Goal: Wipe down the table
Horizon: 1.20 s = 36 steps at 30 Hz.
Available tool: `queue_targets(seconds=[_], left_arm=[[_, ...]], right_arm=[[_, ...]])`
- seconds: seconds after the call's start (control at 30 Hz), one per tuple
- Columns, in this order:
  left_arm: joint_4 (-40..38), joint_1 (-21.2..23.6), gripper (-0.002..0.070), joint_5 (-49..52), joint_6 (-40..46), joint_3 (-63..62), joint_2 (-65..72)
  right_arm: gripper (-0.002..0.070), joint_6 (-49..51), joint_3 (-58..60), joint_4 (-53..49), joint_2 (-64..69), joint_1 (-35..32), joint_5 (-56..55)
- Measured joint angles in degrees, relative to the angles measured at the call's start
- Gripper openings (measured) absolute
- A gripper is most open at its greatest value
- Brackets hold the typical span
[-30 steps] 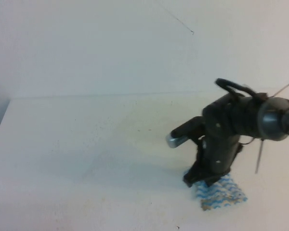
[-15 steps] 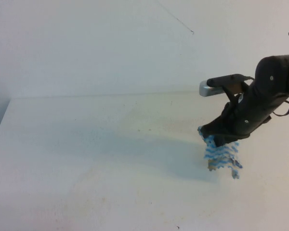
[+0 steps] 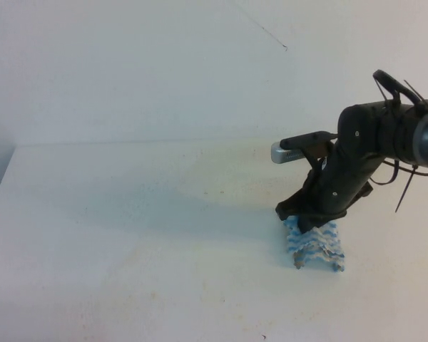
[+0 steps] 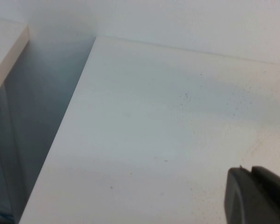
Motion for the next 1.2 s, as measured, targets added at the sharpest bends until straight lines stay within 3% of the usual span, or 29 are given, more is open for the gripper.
queue_targets(seconds=[0.17,0.37,0.5,0.63,0.7,0.93,1.2], left_arm=[[0.0,0.0,-0.0001,0.0,0.0,0.0,0.0],[0.0,0.0,-0.0001,0.0,0.0,0.0,0.0],[0.0,0.0,-0.0001,0.0,0.0,0.0,0.0],[0.0,0.0,-0.0001,0.0,0.0,0.0,0.0],[0.0,0.0,-0.0001,0.0,0.0,0.0,0.0],[0.0,0.0,-0.0001,0.0,0.0,0.0,0.0],[0.0,0.0,-0.0001,0.0,0.0,0.0,0.0]], right_arm=[[0.0284,0.0,-0.5,0.0,0.0,0.2,0.0],[0.0351,0.6,-6.4,-3.6,-2.0,0.2,6.7],[0.0277,0.7,-10.7,-10.8,-9.7,0.2,11.3],[0.0078,3.0,-11.5,-19.6,-21.7,0.2,12.8],[0.0033,4.0,-11.3,-22.5,-28.8,0.2,13.0],[0.0004,7.2,0.0,-25.5,-50.2,0.2,10.4],[0.0000,16.4,30.7,-25.3,-79.8,0.2,-4.5]])
